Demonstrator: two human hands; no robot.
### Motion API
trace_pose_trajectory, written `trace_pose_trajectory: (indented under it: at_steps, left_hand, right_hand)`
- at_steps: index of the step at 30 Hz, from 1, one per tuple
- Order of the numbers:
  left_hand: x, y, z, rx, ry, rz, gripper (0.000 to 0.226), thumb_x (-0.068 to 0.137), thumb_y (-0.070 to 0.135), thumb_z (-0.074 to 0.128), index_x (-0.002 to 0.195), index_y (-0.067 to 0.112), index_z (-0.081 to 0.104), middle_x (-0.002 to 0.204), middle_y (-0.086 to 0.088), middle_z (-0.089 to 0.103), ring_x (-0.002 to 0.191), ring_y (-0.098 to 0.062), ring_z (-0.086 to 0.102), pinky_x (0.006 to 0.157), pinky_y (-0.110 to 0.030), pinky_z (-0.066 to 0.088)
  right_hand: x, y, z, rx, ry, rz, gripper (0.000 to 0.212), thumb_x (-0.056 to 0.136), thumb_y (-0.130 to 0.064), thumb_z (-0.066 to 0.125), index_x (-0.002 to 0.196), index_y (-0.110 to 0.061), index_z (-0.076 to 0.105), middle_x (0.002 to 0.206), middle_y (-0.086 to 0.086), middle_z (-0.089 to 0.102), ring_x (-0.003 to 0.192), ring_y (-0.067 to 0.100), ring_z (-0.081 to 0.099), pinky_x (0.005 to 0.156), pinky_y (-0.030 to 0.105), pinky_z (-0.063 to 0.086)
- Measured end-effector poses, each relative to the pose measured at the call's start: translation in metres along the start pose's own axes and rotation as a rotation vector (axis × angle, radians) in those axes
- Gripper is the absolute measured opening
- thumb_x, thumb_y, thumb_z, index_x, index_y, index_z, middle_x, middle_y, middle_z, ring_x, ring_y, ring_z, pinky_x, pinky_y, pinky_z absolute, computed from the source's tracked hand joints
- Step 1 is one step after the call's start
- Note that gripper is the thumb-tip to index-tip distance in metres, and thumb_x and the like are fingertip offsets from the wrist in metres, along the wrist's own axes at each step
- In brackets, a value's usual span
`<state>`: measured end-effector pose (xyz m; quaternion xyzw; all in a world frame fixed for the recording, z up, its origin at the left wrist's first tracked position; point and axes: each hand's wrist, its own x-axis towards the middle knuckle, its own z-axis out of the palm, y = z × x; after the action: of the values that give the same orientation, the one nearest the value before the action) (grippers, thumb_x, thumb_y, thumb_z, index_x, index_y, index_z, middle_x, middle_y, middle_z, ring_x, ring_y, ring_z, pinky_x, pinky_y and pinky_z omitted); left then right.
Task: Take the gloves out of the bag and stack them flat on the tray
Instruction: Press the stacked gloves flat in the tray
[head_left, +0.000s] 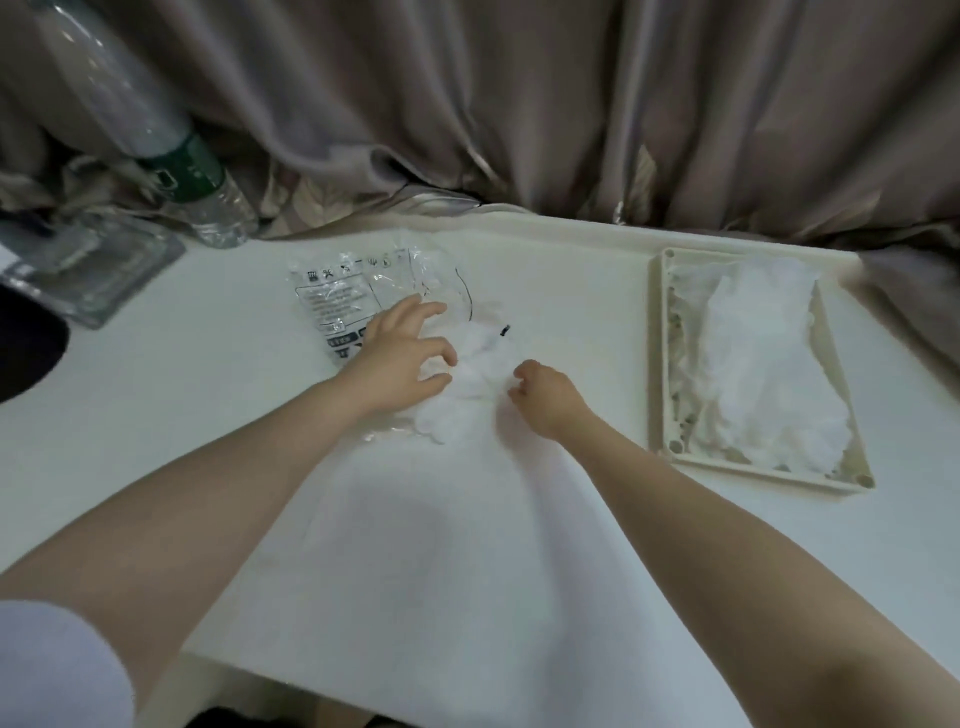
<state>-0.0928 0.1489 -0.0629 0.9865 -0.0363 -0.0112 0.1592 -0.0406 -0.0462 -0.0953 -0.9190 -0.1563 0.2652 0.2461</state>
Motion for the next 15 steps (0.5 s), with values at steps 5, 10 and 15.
trace_pose_trajectory:
  at_steps: [5, 10, 15]
  left_hand:
    - [0.000, -0.001, 0.010, 0.030, -0.002, 0.063, 0.040, 0.086, 0.030, 0.065, 0.123, 0.016, 0.057, 0.136, -0.001, 0.046, 0.130, -0.024, 0.033, 0.104, -0.032, 0.021]
    - [0.001, -0.001, 0.027, 0.102, -0.177, 0.111, 0.055, 0.088, 0.041, 0.060, 0.137, 0.021, 0.043, 0.141, 0.002, 0.038, 0.127, -0.020, 0.037, 0.100, -0.030, 0.025]
    - [0.001, -0.003, 0.042, 0.248, -0.207, 0.043, 0.053, 0.090, 0.039, 0.055, 0.137, 0.020, 0.038, 0.140, 0.000, 0.039, 0.128, -0.021, 0.037, 0.100, -0.031, 0.025]
  right_hand:
    - [0.011, -0.006, 0.024, 0.035, 0.054, 0.092, 0.042, 0.092, -0.020, 0.053, 0.131, -0.008, 0.044, 0.121, 0.014, 0.053, 0.114, 0.031, 0.050, 0.090, 0.040, 0.045]
    - [0.013, -0.007, 0.035, -0.110, 0.124, 0.082, 0.028, 0.092, -0.015, 0.045, 0.066, -0.018, 0.035, 0.084, 0.006, 0.046, 0.083, 0.025, 0.044, 0.059, 0.030, 0.031]
    - [-0.002, -0.008, 0.016, 0.220, 0.290, -0.020, 0.027, 0.090, -0.015, 0.054, 0.067, -0.013, 0.043, 0.071, -0.001, 0.044, 0.066, 0.017, 0.040, 0.055, 0.026, 0.029]
